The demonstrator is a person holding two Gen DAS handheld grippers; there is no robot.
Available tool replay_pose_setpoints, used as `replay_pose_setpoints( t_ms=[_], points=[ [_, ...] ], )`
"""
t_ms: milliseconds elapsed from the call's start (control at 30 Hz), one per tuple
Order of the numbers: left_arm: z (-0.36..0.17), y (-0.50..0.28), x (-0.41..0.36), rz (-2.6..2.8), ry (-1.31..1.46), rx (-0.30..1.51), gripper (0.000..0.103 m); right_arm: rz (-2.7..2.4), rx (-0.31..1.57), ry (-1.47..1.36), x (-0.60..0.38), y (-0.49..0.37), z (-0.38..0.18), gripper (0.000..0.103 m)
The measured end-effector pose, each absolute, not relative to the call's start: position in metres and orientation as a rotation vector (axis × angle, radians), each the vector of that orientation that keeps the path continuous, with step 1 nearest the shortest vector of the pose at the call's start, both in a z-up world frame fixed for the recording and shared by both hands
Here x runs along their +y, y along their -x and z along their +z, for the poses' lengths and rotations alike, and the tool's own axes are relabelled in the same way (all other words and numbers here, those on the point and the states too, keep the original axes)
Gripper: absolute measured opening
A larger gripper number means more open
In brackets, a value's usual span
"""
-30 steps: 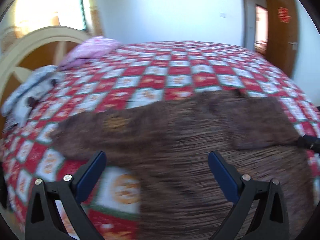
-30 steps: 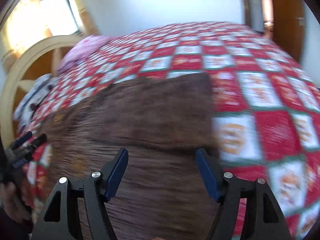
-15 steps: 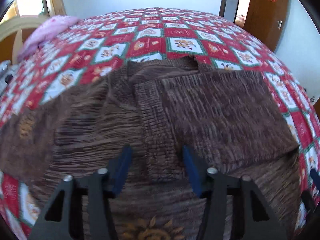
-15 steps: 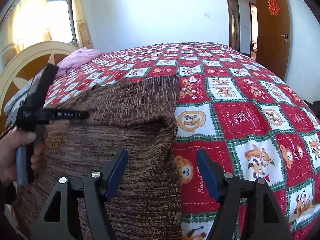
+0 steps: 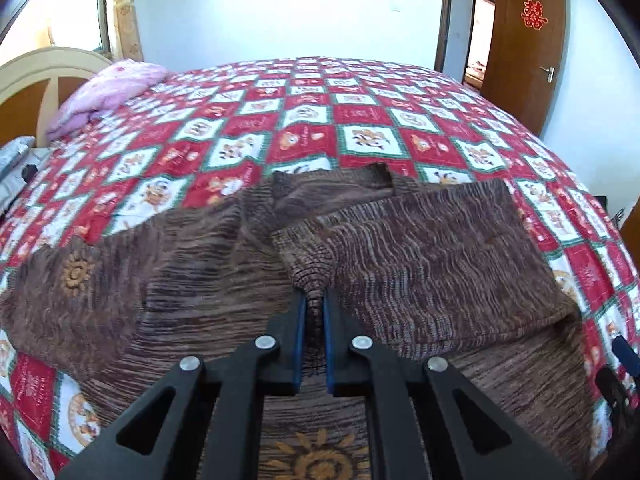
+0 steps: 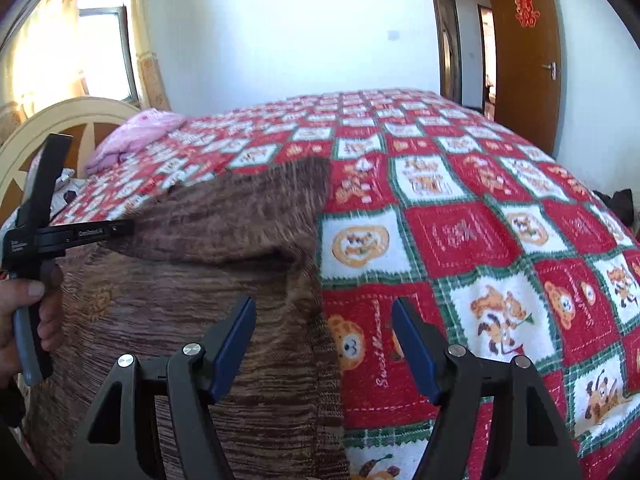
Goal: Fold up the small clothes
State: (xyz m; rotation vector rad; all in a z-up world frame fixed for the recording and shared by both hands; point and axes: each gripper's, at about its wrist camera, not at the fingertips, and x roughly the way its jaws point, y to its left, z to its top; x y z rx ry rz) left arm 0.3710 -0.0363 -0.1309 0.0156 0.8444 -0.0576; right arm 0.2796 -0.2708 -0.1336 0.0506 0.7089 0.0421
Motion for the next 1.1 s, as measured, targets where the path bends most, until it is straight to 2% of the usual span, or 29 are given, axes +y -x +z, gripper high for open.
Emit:
replay_pose_setpoints(
  t_ms=[167,200,233,300,333,533,600,700,833,900,1100],
  points=[
    [-0.154,-0.376,-0.039,-0.006,-0.086,0.89,0.018,-0.017,0.746,0.022,-0.268,-0.287,-0.137,0.071],
    [-0.155,-0.373,-0.039,0.006,-0.09,0.873,0.026,-0.044,0.755,0.039,-0.269,-0.288,-0.139,0.071],
    [-0.155,-0.371,-0.038,0.021,-0.102,0.862,0.038,-0.087,0.773,0.064,-0.271,-0.291,-0.142,0.071],
    [-0.153,-0.367,-0.035,0.042,-0.12,0.847,0.054,-0.139,0.808,0.071,-0.281,-0.293,-0.145,0.071],
    [-0.153,-0.365,-0.033,0.045,-0.121,0.843,0.059,-0.164,0.815,0.066,-0.286,-0.292,-0.145,0.071],
    [-0.145,-0.345,-0.004,0.098,-0.116,0.8,0.072,-0.083,0.734,-0.083,-0.3,-0.277,-0.125,0.071],
    [-0.144,-0.336,0.005,0.119,-0.114,0.78,0.077,0.014,0.73,-0.05,-0.28,-0.277,-0.126,0.071],
    [-0.143,-0.326,0.016,0.132,-0.117,0.769,0.079,0.014,0.802,0.018,-0.264,-0.287,-0.143,0.071],
    [-0.136,-0.312,0.036,0.157,-0.137,0.743,0.093,-0.091,0.842,0.037,-0.285,-0.295,-0.151,0.071],
    [-0.133,-0.305,0.052,0.185,-0.136,0.729,0.097,-0.138,0.819,0.057,-0.287,-0.293,-0.142,0.071],
    [-0.141,-0.303,0.124,0.337,-0.09,0.765,0.098,0.007,0.769,0.082,-0.252,-0.297,-0.108,0.071]
  ],
)
